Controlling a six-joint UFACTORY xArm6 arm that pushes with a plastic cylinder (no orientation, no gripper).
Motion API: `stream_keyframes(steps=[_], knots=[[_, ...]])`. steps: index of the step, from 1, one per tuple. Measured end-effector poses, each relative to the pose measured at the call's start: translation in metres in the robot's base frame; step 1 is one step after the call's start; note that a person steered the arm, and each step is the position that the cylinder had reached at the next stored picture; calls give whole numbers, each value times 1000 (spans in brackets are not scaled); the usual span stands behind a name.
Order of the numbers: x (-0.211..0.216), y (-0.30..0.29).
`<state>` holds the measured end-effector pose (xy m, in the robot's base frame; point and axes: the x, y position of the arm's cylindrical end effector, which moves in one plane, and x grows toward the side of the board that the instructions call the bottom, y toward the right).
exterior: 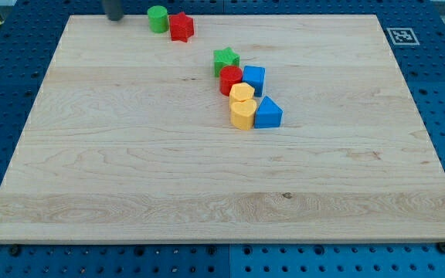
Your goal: Move the red star and green circle towards the center
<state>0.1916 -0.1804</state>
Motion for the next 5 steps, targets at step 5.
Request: stream_keyframes(steps=[5], knots=[[19,110]])
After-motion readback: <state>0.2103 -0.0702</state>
